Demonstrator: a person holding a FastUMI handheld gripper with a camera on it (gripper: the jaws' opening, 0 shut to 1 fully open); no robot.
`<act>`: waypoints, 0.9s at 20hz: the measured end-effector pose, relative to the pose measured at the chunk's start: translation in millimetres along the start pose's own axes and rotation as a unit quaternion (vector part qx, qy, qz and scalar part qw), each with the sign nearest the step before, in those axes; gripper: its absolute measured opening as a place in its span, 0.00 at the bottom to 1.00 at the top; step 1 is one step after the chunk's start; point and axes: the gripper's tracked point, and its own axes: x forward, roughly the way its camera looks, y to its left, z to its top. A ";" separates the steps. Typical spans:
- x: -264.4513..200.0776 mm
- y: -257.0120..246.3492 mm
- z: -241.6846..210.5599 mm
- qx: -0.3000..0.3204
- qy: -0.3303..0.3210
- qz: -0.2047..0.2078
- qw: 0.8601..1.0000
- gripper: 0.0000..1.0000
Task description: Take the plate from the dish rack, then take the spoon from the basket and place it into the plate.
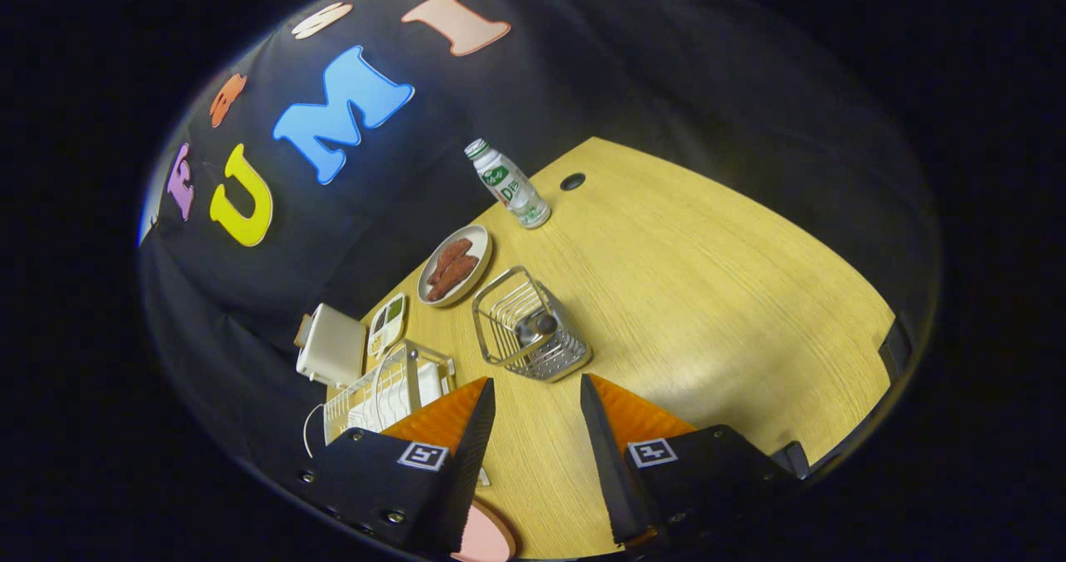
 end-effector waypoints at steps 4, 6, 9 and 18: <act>16.3 3.8 19.1 0.006 -0.059 -0.024 0.998 0.62; 28.1 5.6 22.5 0.011 -0.077 -0.026 0.997 0.62; 53.2 3.9 20.8 0.023 -0.088 -0.030 0.995 0.61; 56.7 10.0 46.2 0.062 -0.110 -0.019 0.992 0.09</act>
